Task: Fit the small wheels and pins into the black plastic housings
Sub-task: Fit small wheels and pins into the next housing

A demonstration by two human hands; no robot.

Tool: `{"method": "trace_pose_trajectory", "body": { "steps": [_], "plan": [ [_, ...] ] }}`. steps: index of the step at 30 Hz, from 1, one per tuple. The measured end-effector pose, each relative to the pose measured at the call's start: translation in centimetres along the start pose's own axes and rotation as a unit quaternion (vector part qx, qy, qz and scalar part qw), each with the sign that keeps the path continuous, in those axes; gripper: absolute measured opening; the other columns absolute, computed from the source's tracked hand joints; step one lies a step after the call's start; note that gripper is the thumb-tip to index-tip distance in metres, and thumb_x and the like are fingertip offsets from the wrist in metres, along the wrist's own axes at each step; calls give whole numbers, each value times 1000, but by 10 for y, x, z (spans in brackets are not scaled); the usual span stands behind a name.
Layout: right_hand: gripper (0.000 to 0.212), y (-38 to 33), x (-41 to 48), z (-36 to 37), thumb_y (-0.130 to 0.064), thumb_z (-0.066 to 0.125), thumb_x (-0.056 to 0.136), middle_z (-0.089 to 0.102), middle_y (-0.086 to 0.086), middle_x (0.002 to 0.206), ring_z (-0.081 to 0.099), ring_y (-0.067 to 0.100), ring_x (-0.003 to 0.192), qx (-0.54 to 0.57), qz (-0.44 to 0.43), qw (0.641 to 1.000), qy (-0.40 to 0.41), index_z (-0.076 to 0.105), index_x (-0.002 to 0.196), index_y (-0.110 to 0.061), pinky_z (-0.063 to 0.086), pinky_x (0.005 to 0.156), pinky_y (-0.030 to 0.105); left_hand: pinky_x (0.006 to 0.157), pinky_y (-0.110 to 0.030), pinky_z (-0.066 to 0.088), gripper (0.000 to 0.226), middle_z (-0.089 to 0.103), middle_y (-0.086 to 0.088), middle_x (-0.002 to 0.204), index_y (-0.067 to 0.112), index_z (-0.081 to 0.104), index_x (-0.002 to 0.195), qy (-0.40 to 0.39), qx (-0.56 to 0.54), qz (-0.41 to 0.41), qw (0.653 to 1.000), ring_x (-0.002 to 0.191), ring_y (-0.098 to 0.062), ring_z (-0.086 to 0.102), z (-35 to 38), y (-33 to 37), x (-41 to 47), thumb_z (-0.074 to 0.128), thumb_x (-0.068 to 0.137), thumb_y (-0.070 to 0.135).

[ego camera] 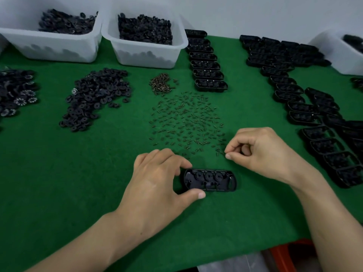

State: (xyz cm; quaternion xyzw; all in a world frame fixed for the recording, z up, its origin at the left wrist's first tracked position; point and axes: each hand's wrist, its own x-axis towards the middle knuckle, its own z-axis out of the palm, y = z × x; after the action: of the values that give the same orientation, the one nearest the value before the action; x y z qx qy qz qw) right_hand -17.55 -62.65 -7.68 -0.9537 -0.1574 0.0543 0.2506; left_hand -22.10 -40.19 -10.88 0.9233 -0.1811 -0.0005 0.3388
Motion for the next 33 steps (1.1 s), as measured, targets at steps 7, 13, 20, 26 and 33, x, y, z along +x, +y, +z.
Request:
{"method": "trace_pose_trajectory", "body": {
  "steps": [7, 13, 20, 26, 33],
  "plan": [
    [13, -19, -12, 10, -7, 70, 75, 59, -8, 69, 53, 9, 63, 96, -72, 991, 59, 65, 68, -17, 40, 56, 14, 83, -18, 22, 50, 44, 21, 76, 31, 62, 94, 1, -8, -1, 1000, 80, 0, 44, 0, 1, 0, 52, 61, 67],
    [2, -35, -15, 35, -12, 68, 75, 57, -2, 79, 55, 13, 77, 112, -120, 986, 30, 68, 74, -13, 45, 71, 29, 81, -22, 26, 45, 47, 18, 76, 30, 63, 91, 2, -7, -3, 1000, 78, -4, 46, 0, 2, 1, 57, 61, 64],
    [4, -33, -15, 35, -11, 71, 75, 57, -4, 78, 55, 12, 75, 89, -126, 988, 24, 69, 74, -14, 46, 67, 30, 81, -20, 24, 44, 46, 18, 75, 31, 63, 89, 0, -5, -4, 1000, 78, -3, 45, 0, 1, 1, 58, 61, 65],
    [8, -22, -14, 13, -14, 69, 80, 63, -7, 78, 56, 11, 68, 125, -87, 986, 75, 72, 84, -20, 46, 61, 23, 82, -19, 23, 47, 45, 20, 75, 31, 63, 90, 1, -5, -8, 1000, 78, -3, 45, 0, 2, 0, 54, 61, 66],
    [13, -7, -4, 6, -10, 73, 75, 55, -14, 71, 47, 7, 57, 30, -17, 995, 88, 73, 82, -21, 36, 56, 8, 83, -23, 25, 48, 46, 20, 76, 29, 63, 90, 5, -11, -7, 1000, 78, -4, 46, -1, 2, -1, 56, 62, 67]
  ]
}}
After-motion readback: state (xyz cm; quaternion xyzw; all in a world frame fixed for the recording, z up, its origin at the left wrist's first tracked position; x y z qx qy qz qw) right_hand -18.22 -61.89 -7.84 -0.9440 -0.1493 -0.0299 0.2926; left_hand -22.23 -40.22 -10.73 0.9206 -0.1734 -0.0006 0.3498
